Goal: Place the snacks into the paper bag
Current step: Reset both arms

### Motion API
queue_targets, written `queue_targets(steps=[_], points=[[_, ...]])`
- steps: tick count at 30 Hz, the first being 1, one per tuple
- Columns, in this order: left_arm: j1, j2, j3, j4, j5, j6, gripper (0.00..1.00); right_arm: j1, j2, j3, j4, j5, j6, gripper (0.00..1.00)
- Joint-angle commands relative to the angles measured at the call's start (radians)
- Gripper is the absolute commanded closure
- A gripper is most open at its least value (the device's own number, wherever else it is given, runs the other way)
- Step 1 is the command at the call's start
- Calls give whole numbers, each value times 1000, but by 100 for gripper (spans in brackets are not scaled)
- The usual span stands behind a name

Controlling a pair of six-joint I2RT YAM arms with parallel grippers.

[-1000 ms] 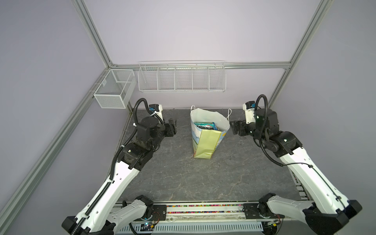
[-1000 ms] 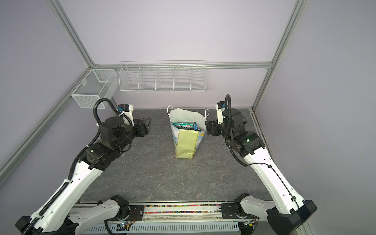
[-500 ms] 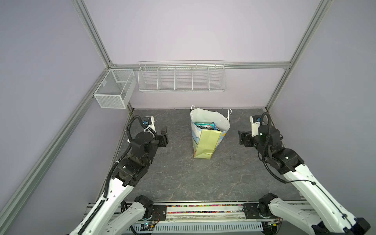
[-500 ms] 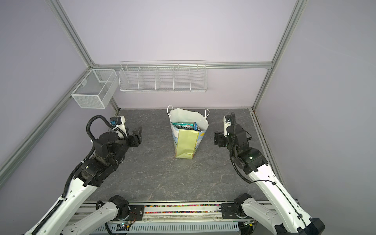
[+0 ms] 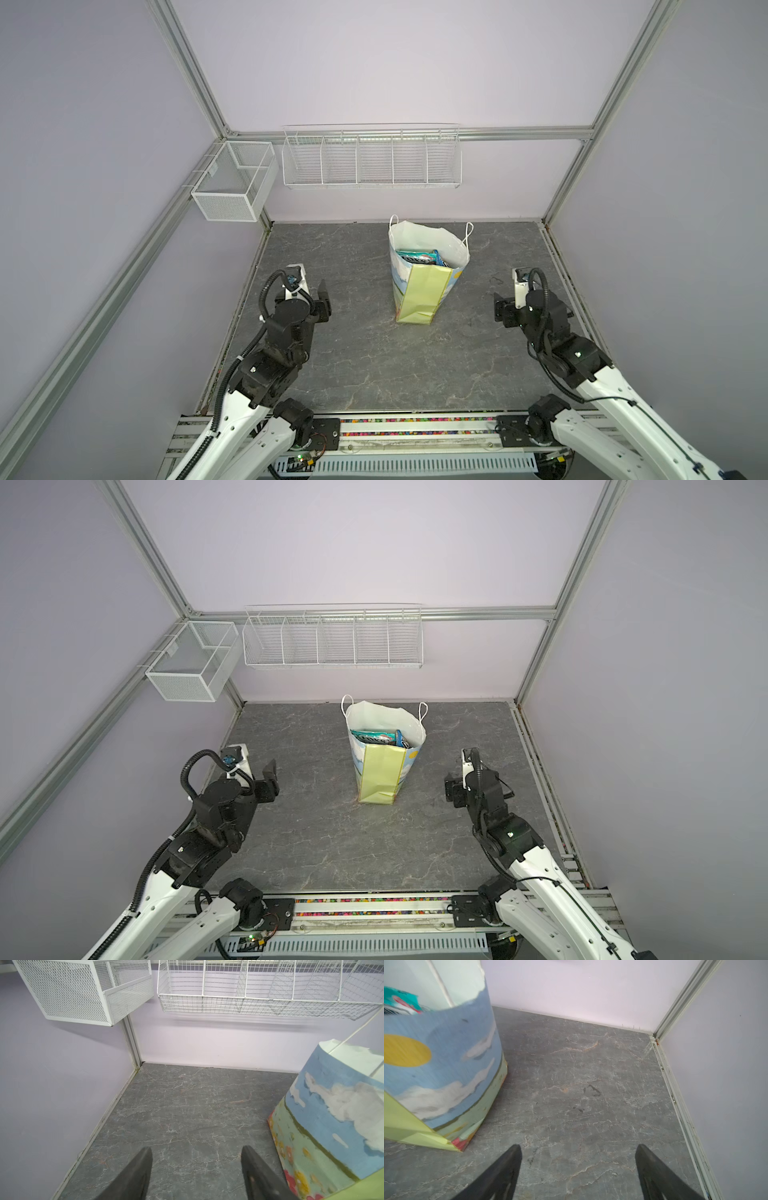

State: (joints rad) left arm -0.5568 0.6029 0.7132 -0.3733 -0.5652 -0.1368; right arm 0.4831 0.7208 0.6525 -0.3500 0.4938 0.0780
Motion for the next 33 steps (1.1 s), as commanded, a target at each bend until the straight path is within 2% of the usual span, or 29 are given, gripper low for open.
queue_targets(steps=[1,6,13,14,15,16,21,26,33], points=[[-2,-49,-51,55,-65,36,31,-10,-36,-50,53,61,-2,11],[-2,-100,-114,72,-113,43,30,-12,-86,-113,52,93,-25,11],[-2,-74,-156,104,-264,49,26,-11,-150,-212,100,162,-20,11],[-2,-69,-160,100,-292,30,23,-11,-158,-228,102,168,-13,11],[-2,-69,-173,106,-303,17,6,-11,-166,-241,108,174,-8,11],[-2,-73,-190,119,-309,5,0,-11,-175,-255,114,180,-2,12],[-2,-113,-295,197,-326,-6,1,-11,-261,-331,144,211,5,11],[-2,-111,-330,196,-383,-14,1,-12,-327,-392,149,225,12,12],[-2,-73,-368,232,-407,-15,1,-11,-330,-436,170,239,26,11]])
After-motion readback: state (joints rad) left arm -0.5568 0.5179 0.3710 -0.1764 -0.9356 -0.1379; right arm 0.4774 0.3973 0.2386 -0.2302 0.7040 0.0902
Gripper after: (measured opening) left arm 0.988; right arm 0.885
